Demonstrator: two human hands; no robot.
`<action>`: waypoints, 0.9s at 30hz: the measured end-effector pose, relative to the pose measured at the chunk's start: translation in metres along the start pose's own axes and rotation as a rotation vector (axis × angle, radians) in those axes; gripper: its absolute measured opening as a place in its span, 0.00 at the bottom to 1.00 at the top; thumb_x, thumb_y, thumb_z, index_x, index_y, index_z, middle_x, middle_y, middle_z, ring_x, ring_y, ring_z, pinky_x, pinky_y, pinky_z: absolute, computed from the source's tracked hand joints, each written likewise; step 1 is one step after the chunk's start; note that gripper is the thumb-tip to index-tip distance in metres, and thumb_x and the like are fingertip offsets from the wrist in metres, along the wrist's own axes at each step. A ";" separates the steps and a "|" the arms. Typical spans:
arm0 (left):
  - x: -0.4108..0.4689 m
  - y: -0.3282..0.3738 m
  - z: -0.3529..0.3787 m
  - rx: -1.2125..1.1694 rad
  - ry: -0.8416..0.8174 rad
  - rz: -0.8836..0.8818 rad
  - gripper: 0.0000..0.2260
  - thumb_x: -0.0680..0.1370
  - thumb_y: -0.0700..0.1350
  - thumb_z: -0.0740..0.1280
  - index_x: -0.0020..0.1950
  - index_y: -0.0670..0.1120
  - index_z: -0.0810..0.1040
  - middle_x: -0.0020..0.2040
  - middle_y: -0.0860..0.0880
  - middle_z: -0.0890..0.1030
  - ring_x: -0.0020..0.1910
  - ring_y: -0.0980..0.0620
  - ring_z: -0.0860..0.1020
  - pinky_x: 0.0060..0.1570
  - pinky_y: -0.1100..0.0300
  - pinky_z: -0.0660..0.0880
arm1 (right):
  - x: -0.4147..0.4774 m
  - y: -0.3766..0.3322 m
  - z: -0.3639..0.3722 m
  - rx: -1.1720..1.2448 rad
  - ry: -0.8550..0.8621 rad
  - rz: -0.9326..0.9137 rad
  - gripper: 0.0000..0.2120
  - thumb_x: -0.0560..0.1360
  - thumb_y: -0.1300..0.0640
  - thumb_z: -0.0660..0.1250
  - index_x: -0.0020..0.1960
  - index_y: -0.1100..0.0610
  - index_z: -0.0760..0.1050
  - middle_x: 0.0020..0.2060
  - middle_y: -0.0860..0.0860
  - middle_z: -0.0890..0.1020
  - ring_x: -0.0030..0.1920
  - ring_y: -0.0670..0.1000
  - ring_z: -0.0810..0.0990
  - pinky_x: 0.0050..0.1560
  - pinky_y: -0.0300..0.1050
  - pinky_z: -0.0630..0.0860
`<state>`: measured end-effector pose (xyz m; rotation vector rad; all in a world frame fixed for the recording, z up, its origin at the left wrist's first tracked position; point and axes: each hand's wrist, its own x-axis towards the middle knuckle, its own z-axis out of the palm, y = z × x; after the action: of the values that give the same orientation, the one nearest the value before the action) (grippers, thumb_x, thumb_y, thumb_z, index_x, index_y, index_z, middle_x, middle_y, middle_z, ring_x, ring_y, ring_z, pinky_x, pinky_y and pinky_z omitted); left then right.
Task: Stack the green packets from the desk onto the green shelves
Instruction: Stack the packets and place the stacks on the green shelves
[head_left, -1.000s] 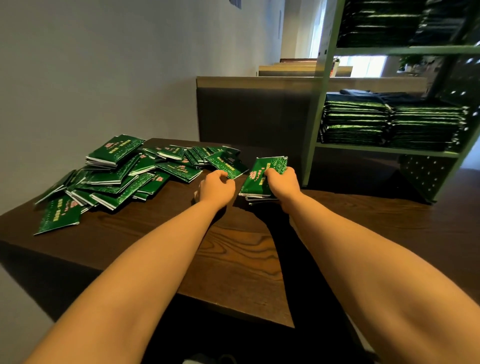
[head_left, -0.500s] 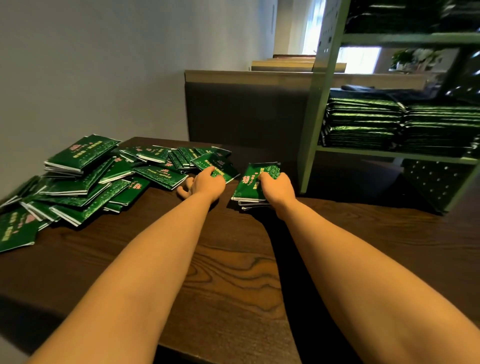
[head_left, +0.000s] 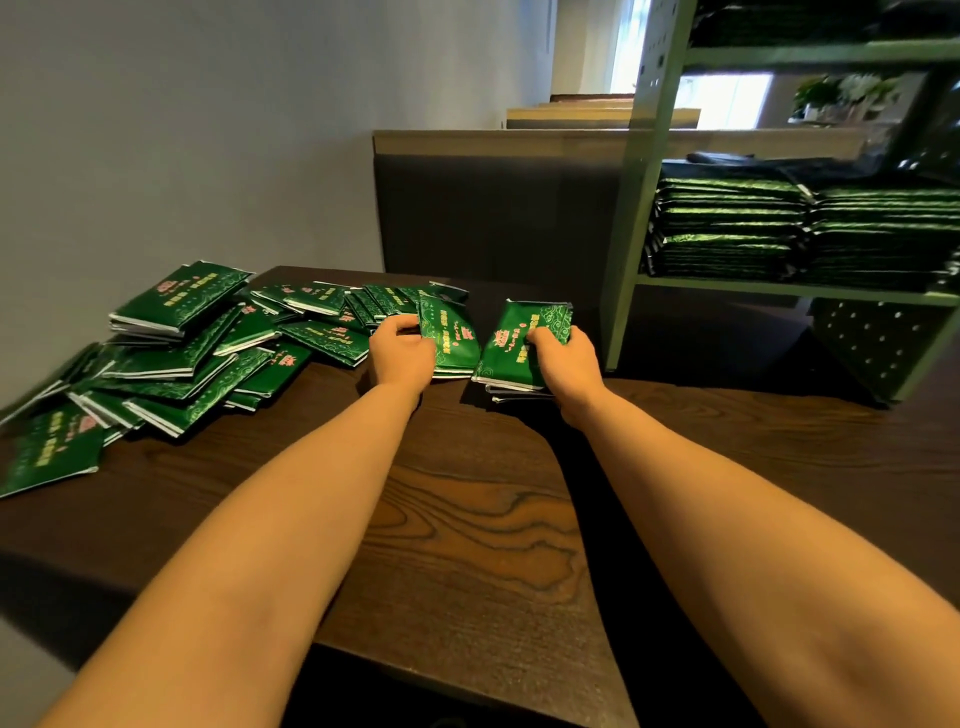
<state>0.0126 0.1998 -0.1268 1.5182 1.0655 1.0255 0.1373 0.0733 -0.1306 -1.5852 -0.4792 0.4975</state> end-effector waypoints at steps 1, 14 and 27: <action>-0.001 0.002 -0.004 0.000 -0.007 -0.038 0.21 0.76 0.33 0.69 0.69 0.42 0.74 0.56 0.45 0.78 0.49 0.50 0.76 0.42 0.64 0.73 | -0.002 -0.001 -0.001 0.030 0.001 0.023 0.08 0.76 0.52 0.69 0.51 0.55 0.75 0.53 0.59 0.84 0.53 0.60 0.85 0.61 0.62 0.80; -0.073 0.009 -0.040 -0.219 -0.275 -0.319 0.13 0.74 0.39 0.70 0.53 0.56 0.83 0.64 0.47 0.79 0.65 0.47 0.75 0.65 0.41 0.73 | -0.066 -0.016 -0.030 0.350 -0.101 0.298 0.08 0.81 0.55 0.66 0.55 0.59 0.76 0.44 0.58 0.84 0.40 0.56 0.84 0.37 0.51 0.82; -0.134 0.047 -0.041 0.186 -0.249 0.377 0.04 0.76 0.44 0.71 0.43 0.49 0.85 0.41 0.52 0.85 0.43 0.55 0.81 0.46 0.60 0.77 | -0.103 -0.012 -0.006 0.320 -0.152 0.242 0.21 0.85 0.41 0.59 0.59 0.58 0.78 0.50 0.59 0.86 0.49 0.58 0.86 0.48 0.53 0.82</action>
<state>-0.0555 0.0744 -0.0870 1.9928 0.7301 0.9735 0.0566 0.0102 -0.1146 -1.3073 -0.3039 0.8405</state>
